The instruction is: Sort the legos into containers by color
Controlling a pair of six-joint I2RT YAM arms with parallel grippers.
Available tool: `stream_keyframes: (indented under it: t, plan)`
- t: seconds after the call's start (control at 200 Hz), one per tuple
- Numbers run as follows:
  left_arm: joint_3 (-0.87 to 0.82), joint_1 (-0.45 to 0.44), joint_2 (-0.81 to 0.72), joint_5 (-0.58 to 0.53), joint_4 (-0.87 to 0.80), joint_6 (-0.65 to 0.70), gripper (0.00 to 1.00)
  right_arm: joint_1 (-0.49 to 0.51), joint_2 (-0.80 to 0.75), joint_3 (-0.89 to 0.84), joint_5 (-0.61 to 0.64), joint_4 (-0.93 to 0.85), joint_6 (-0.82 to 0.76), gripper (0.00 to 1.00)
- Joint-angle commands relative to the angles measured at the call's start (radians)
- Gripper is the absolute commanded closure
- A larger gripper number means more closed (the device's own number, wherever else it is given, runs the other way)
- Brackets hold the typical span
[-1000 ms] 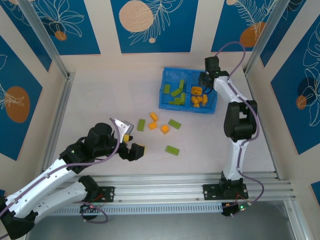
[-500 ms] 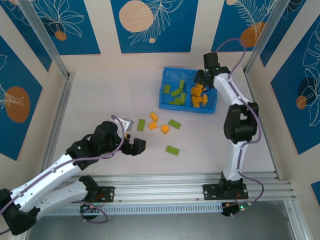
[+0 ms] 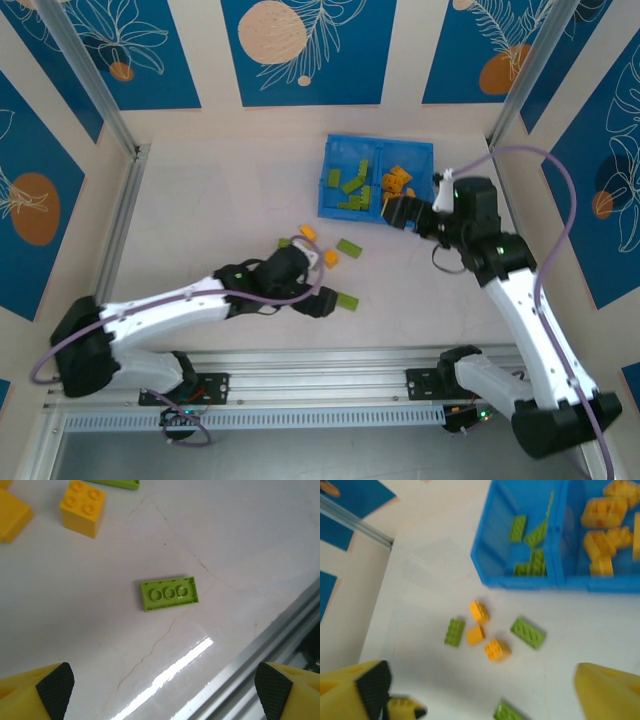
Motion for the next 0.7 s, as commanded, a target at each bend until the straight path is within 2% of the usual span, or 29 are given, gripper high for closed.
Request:
stream_keyframes:
  t: [0.0,0.19,0.285,0.49,0.695]
  plan:
    - [0.130,-0.059,0.159,-0.112,-0.036,-0.011,0.00,0.003,-0.109,-0.078,-0.027,-0.199,0.020,0.00]
    - [0.335,-0.099,0.427,-0.142,-0.144,-0.052,0.00,0.004,-0.269,-0.188,-0.079,-0.307,0.062,0.00]
    - [0.403,-0.117,0.507,-0.182,-0.195,-0.069,0.00,0.004,-0.298,-0.205,-0.054,-0.339,0.060,0.01]
    - [0.426,-0.125,0.591,-0.246,-0.228,-0.099,0.00,0.003,-0.300,-0.182,-0.073,-0.334,0.057,0.01]
    - [0.414,-0.123,0.646,-0.225,-0.194,-0.118,0.04,0.004,-0.293,-0.174,-0.106,-0.343,0.061,0.00]
